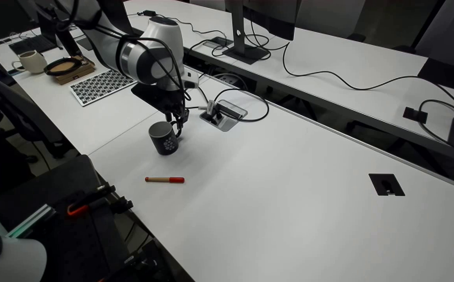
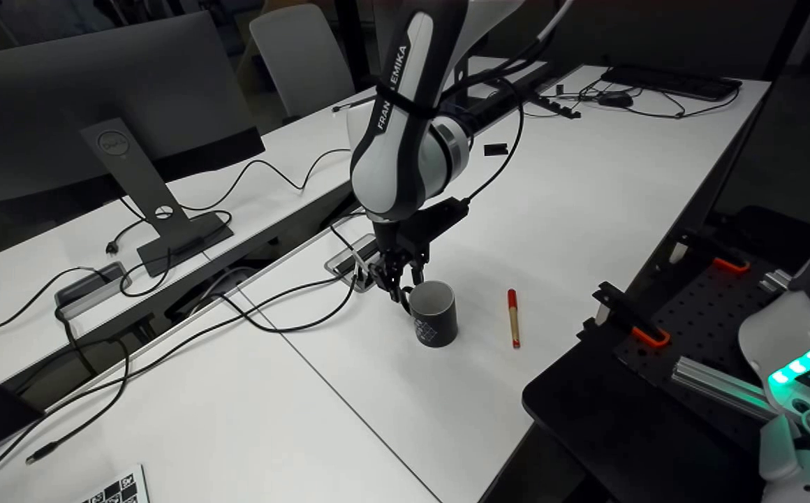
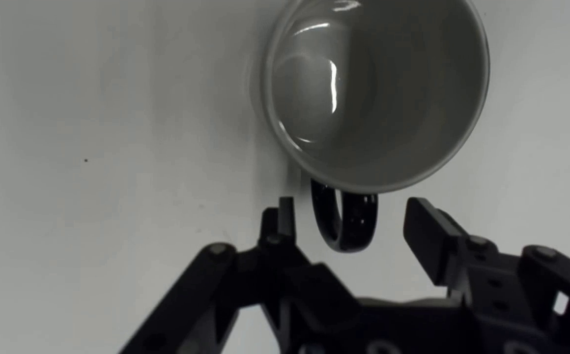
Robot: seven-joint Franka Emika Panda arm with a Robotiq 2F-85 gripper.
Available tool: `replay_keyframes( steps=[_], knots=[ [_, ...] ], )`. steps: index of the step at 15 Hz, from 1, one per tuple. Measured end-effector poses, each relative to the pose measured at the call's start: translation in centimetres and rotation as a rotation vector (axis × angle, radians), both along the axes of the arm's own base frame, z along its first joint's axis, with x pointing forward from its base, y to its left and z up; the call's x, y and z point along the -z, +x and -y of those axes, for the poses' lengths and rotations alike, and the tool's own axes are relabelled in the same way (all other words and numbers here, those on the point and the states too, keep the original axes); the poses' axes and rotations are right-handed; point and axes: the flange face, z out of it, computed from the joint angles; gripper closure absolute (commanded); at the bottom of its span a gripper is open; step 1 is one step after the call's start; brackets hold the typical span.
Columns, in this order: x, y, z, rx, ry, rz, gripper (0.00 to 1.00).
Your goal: Move the mug slightly to the right
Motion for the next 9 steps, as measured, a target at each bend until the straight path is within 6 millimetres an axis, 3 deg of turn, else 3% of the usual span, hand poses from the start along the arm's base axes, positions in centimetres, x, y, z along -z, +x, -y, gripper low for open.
replay_keyframes(
  steps=[4, 9],
  knots=[
    [0.04, 0.02, 0.05, 0.003, -0.001, 0.0, 0.99],
    [0.03, 0.04, 0.04, 0.004, -0.001, 0.0, 0.96]
  ],
)
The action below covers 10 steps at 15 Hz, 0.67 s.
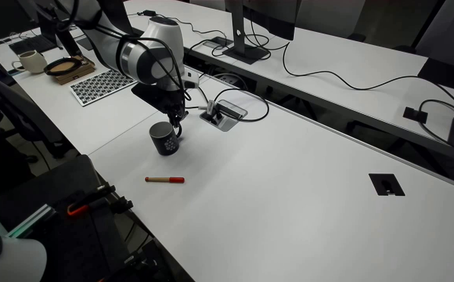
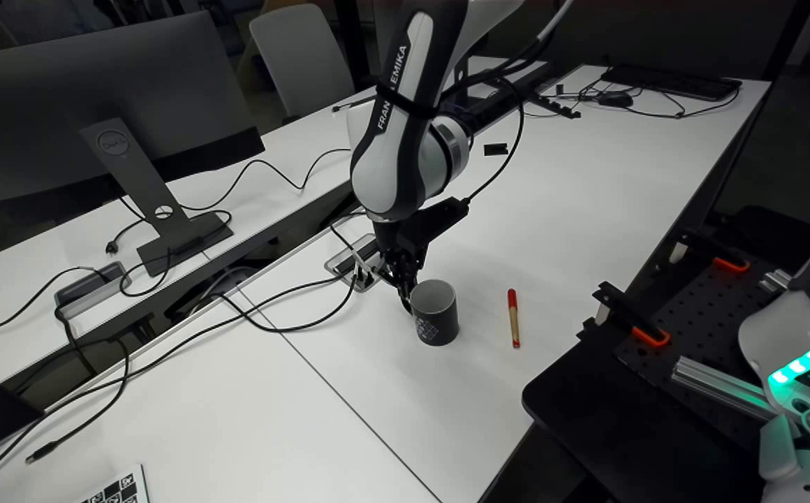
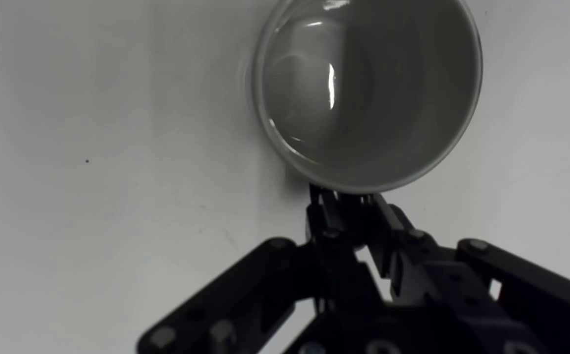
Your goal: Move the mug slightly to the right
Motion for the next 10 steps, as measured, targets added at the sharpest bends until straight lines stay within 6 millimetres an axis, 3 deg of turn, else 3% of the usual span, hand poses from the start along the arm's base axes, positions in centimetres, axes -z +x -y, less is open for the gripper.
replay_keyframes(
  steps=[10],
  knots=[
    [-0.45, 0.32, -0.09, -0.008, 0.003, 0.01, 0.96]
  ],
)
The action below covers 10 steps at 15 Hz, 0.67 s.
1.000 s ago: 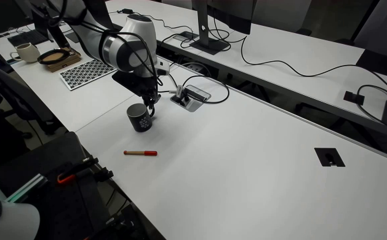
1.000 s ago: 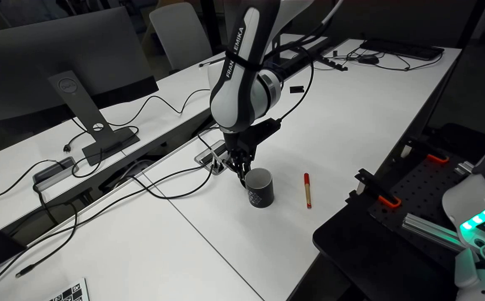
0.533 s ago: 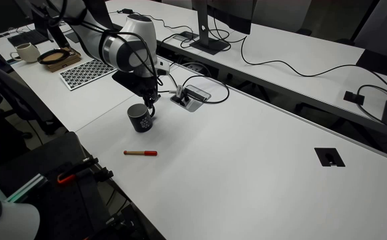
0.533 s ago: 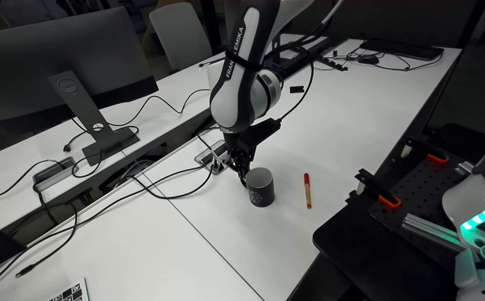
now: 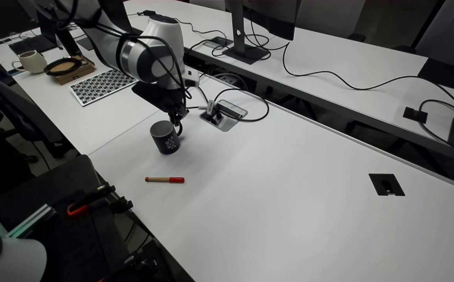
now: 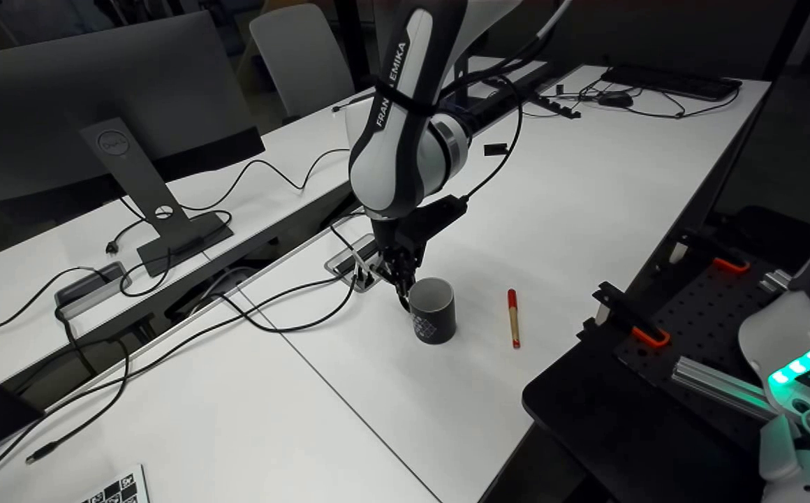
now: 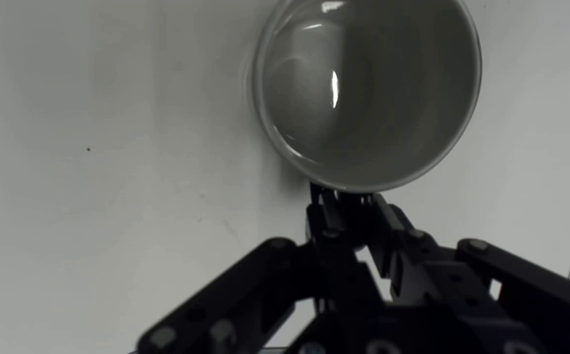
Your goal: Move the mug slightly to the right
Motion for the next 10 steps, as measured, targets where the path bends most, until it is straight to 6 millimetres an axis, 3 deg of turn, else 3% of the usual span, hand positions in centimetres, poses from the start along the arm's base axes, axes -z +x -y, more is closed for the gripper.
replay_keyframes(
  steps=[5, 10],
  knots=[
    [-2.3, 1.3, 0.4, -0.01, -0.002, 0.038, 0.96],
    [-5.3, 2.7, 2.5, -0.024, -0.061, 0.028, 0.96]
  ],
)
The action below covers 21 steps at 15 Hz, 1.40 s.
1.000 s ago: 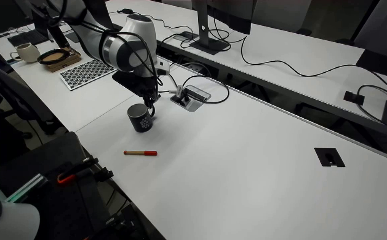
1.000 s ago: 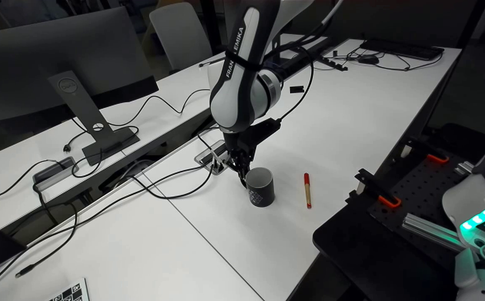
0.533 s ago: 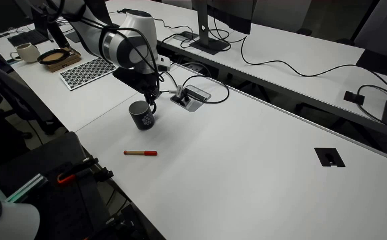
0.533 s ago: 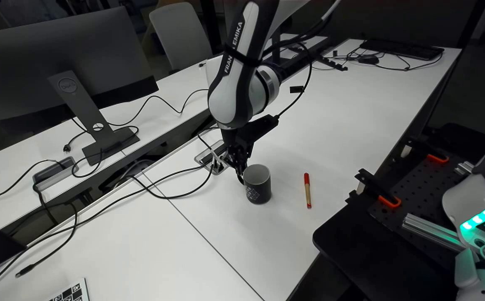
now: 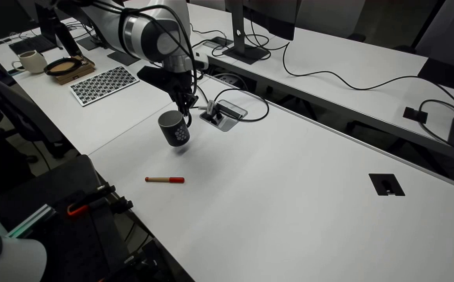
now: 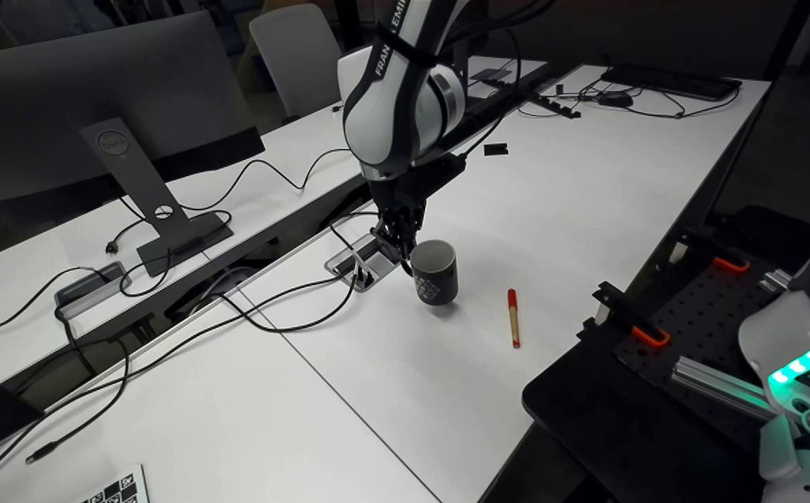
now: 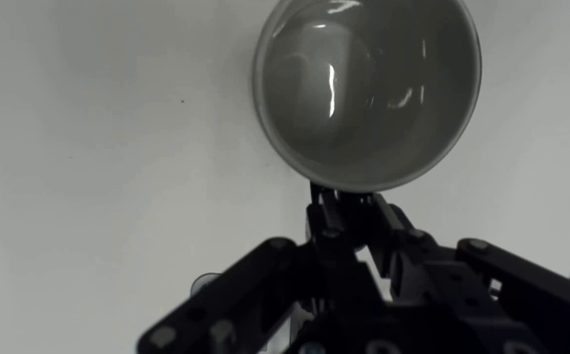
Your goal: Move the mug slightly to the right
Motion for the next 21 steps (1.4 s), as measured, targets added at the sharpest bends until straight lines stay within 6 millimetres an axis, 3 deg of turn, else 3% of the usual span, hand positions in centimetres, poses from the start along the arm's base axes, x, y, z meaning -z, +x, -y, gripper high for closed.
replay_keyframes(
  steps=[4, 9, 15, 21],
  knots=[
    [-1.5, 1.0, 2.4, 0.015, -0.033, -0.012, 0.96],
    [-1.8, 2.4, 6.6, 0.074, -0.03, -0.02, 0.96],
    [-0.7, 3.3, 12.6, 0.273, 0.028, -0.038, 0.96],
    [0.7, 2.7, 16.5, 0.454, 0.084, -0.01, 0.96]
  ],
)
